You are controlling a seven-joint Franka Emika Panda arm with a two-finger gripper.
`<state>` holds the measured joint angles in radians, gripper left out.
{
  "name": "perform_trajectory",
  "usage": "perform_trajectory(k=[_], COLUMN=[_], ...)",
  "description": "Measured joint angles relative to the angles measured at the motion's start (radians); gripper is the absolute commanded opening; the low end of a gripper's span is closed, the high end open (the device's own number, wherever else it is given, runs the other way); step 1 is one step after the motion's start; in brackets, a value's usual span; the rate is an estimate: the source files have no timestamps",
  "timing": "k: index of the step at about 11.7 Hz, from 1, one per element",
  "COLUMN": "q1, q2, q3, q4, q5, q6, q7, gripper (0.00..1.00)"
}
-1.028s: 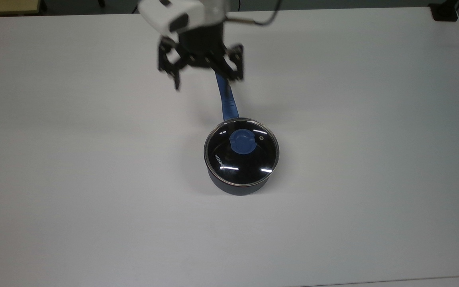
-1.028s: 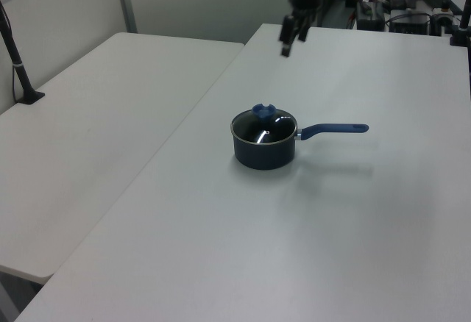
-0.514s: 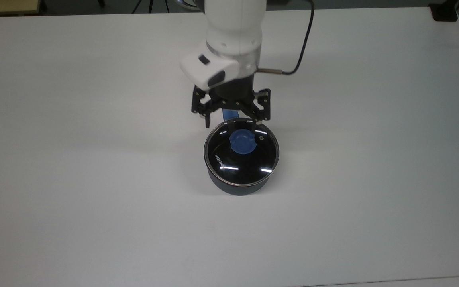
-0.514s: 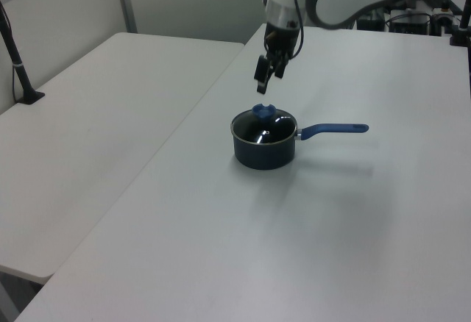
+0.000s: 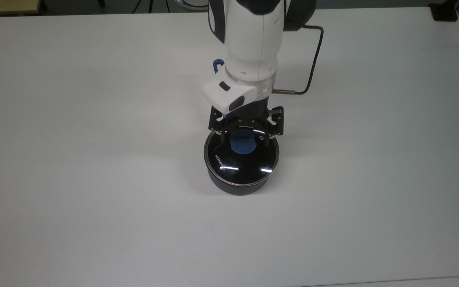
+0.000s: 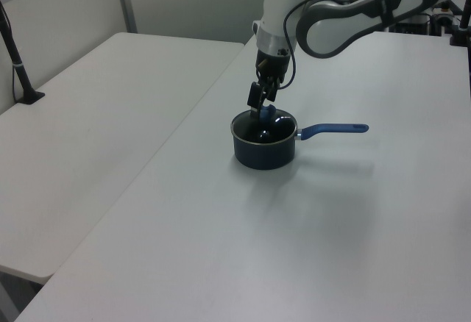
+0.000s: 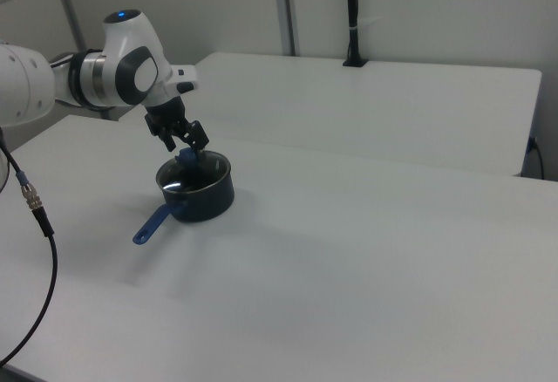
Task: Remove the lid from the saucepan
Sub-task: 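Close the gripper on the blue lid knob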
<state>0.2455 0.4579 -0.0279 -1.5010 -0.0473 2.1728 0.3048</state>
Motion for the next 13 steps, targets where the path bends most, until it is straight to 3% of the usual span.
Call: perform_trajectory(k=[1, 2, 4, 6, 7, 9, 13], q1=[0.000, 0.000, 0.003, 0.010, 0.015, 0.023, 0.025], q2=[0.006, 0.010, 0.015, 0.023, 0.027, 0.031, 0.031], q3=[0.000, 0.000, 0.000, 0.000, 0.000, 0.001, 0.000], q4=[0.000, 0.000, 0.001, 0.001, 0.001, 0.001, 0.012], q5=[0.000, 0.000, -0.001, -0.005, -0.005, -0.012, -0.013], q6=[0.000, 0.000, 0.000, 0.000, 0.000, 0.000, 0.000], q7=[0.000, 0.000, 0.000, 0.005, 0.015, 0.033, 0.034], gripper=[0.96, 0.85, 0.77, 0.51, 0.44, 0.38, 0.38])
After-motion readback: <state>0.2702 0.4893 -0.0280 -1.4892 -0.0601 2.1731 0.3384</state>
